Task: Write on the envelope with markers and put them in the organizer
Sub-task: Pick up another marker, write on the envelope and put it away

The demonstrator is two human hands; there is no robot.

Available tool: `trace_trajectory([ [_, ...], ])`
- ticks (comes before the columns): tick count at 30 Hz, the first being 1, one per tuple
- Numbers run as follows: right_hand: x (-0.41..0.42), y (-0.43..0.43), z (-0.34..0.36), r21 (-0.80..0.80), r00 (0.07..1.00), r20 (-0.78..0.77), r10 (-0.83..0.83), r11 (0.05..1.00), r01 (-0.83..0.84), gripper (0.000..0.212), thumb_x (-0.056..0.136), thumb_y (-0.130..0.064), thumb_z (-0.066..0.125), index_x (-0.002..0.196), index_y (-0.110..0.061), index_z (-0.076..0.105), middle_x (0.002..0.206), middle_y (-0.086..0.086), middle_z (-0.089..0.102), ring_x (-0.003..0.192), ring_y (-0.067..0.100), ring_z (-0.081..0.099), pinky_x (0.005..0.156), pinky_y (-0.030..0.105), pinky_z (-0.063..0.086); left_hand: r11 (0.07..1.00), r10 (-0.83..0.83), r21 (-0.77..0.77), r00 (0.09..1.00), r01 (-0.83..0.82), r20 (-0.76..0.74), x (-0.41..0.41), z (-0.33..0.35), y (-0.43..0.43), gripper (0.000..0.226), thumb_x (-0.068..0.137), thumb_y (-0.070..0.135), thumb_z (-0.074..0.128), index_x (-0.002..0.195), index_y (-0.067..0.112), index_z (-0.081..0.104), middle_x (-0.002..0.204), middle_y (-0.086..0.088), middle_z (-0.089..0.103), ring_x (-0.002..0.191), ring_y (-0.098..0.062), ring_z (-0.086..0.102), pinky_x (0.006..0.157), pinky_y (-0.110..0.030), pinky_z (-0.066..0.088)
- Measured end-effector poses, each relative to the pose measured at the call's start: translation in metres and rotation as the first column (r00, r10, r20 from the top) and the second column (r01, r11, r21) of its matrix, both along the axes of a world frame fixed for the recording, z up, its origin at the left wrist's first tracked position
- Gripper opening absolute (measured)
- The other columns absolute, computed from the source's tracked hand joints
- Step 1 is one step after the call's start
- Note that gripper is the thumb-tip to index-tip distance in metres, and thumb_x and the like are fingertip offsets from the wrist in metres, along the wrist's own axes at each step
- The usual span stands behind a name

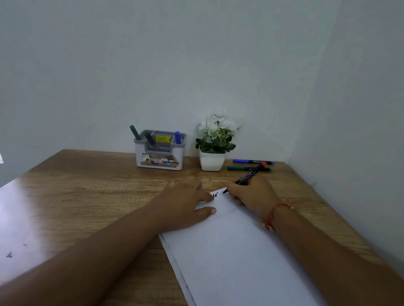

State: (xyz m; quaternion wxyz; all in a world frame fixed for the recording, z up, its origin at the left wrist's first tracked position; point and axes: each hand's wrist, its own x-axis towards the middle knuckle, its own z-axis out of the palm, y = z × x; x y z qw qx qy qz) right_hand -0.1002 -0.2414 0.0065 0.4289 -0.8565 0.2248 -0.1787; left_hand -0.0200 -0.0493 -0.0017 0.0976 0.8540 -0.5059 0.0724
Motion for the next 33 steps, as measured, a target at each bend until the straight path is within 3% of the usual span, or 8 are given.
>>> trace_trajectory([
  [14, 0.0005, 0.0004, 0.002, -0.015, 0.998, -0.029, -0.052, 0.999, 0.052, 0.021, 0.079, -0.023, 0.063, 0.061, -0.011, 0.063, 0.058, 0.004, 0.064, 0.054, 0.014, 0.055, 0.056, 0.028, 0.045, 1.0, 0.006, 0.017, 1.0, -0.005, -0.018, -0.0006, 0.0012, 0.0002, 0.049, 0.095, 0.06, 0.04, 0.137, 0.038, 0.051, 0.113, 0.008, 0.049, 0.11, -0.01, 0.043, 0.094, -0.038, 0.037],
  [19, -0.0013, -0.0023, 0.0042, 0.164, 0.994, 0.075, -0.079, 0.984, 0.066, 0.025, 0.089, -0.021, 0.068, 0.074, -0.002, 0.074, 0.063, 0.004, 0.071, 0.051, 0.012, 0.06, 0.053, 0.023, 0.05, 1.0, 0.005, 0.011, 1.0, -0.005, -0.017, 0.0001, 0.0001, 0.0005, 0.048, 0.094, 0.061, 0.04, 0.136, 0.039, 0.051, 0.109, 0.009, 0.046, 0.108, -0.009, 0.042, 0.092, -0.038, 0.037],
  [25, -0.0017, 0.0018, 0.0087, 0.102, 0.999, 0.033, -0.042, 0.994, 0.039, 0.015, 0.078, -0.012, 0.066, 0.064, -0.017, 0.063, 0.053, -0.005, 0.061, 0.042, 0.004, 0.052, 0.041, 0.016, 0.04, 1.0, 0.007, 0.018, 1.0, -0.007, -0.022, 0.0003, 0.0006, -0.0005, 0.048, 0.094, 0.06, 0.04, 0.136, 0.039, 0.052, 0.112, 0.008, 0.049, 0.109, -0.01, 0.044, 0.091, -0.037, 0.037],
  [30, -0.004, 0.0001, 0.0091, 0.05, 1.0, 0.007, -0.005, 0.999, 0.005, 0.025, 0.074, -0.016, 0.063, 0.052, -0.018, 0.052, 0.048, -0.006, 0.051, 0.046, 0.011, 0.045, 0.047, 0.023, 0.036, 0.999, 0.009, 0.031, 1.0, -0.008, -0.019, -0.0012, 0.0025, -0.0001, 0.048, 0.095, 0.06, 0.04, 0.136, 0.039, 0.051, 0.113, 0.007, 0.05, 0.109, -0.011, 0.045, 0.091, -0.037, 0.038],
  [33, -0.0016, -0.0003, 0.0077, -0.003, 0.999, -0.033, -0.012, 1.0, 0.012, 0.022, 0.078, -0.02, 0.065, 0.059, -0.018, 0.056, 0.052, -0.004, 0.056, 0.048, 0.01, 0.05, 0.045, 0.021, 0.038, 0.999, 0.008, 0.033, 1.0, -0.007, -0.014, -0.0015, 0.0021, 0.0001, 0.048, 0.095, 0.059, 0.039, 0.137, 0.038, 0.051, 0.113, 0.007, 0.049, 0.108, -0.01, 0.044, 0.091, -0.037, 0.037],
])
